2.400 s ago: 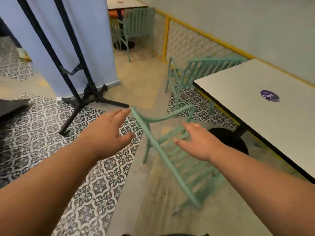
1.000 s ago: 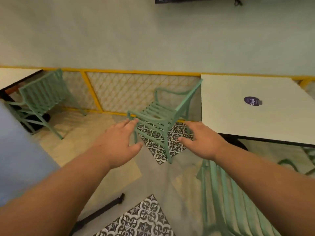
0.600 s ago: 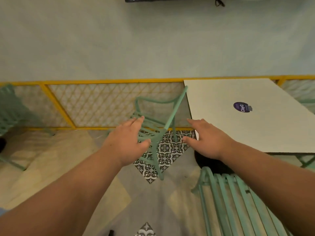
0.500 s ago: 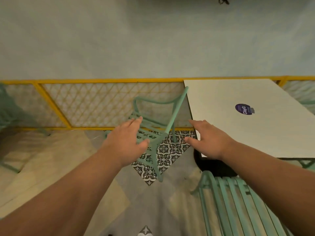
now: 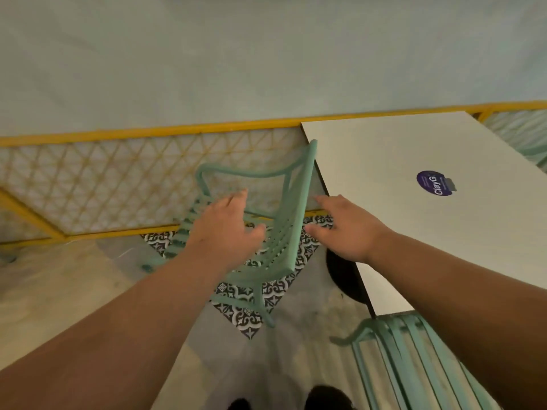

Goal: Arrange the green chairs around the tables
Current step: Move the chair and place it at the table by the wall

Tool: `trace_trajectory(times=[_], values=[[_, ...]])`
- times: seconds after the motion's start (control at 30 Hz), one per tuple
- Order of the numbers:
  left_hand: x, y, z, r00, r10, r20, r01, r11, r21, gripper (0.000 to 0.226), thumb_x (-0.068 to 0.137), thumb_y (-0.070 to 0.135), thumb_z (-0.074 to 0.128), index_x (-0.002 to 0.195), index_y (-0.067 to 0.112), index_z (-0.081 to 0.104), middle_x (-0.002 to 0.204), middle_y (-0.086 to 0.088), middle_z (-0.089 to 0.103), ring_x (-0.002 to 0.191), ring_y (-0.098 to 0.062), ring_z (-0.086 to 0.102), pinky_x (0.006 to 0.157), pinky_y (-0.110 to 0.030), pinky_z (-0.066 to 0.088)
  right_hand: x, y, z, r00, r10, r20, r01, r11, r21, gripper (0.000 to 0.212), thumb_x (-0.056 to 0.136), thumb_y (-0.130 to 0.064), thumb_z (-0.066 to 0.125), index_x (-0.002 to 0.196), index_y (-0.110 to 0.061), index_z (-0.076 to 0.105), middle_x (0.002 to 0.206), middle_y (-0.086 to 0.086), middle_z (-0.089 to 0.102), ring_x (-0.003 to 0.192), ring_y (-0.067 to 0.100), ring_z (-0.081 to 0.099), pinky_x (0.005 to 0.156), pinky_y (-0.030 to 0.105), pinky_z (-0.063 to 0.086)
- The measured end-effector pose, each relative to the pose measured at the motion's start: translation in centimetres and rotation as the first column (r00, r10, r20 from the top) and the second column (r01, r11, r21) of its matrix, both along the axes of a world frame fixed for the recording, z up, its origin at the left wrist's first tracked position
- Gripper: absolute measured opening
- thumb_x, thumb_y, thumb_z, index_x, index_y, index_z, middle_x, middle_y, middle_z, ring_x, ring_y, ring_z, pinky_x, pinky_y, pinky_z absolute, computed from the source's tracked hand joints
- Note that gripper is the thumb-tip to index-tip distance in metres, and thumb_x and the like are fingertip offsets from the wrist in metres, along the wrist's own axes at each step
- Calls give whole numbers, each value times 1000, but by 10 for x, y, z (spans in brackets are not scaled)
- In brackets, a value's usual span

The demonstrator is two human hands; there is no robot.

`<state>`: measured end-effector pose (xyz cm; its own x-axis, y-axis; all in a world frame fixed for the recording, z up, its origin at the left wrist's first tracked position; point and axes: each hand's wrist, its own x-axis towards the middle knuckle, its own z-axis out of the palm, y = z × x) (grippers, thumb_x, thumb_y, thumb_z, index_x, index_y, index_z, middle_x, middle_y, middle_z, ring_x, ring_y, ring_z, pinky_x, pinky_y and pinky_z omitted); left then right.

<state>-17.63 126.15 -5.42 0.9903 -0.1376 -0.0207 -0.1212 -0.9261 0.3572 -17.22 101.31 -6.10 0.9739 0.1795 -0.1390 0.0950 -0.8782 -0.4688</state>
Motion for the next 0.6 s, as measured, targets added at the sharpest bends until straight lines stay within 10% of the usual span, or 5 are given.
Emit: trace_trajectory(times=[0.3, 0.6], values=[[48, -103, -107, 958, -5, -285, -20, 996, -86, 84, 86, 49, 68, 153, 18, 29, 144, -9, 49, 128, -31, 51, 103, -50, 47, 102, -25, -89, 976, 121, -179, -139, 986, -95, 67, 81, -20, 72, 144, -24, 49, 121, 4, 52, 126, 29, 48, 101, 37, 47], [57, -135, -189, 982, 97, -162, -91, 995, 45, 97, 90, 15, 65, 159, 18, -2, 159, -9, 35, 123, -30, 58, 94, -45, 52, 180, -24, -141, 946, 293, -137, -323, 889, -324, 96, 83, -33, 78, 160, -20, 23, 169, 9, 10, 156, 34, 0, 125, 52, 18]])
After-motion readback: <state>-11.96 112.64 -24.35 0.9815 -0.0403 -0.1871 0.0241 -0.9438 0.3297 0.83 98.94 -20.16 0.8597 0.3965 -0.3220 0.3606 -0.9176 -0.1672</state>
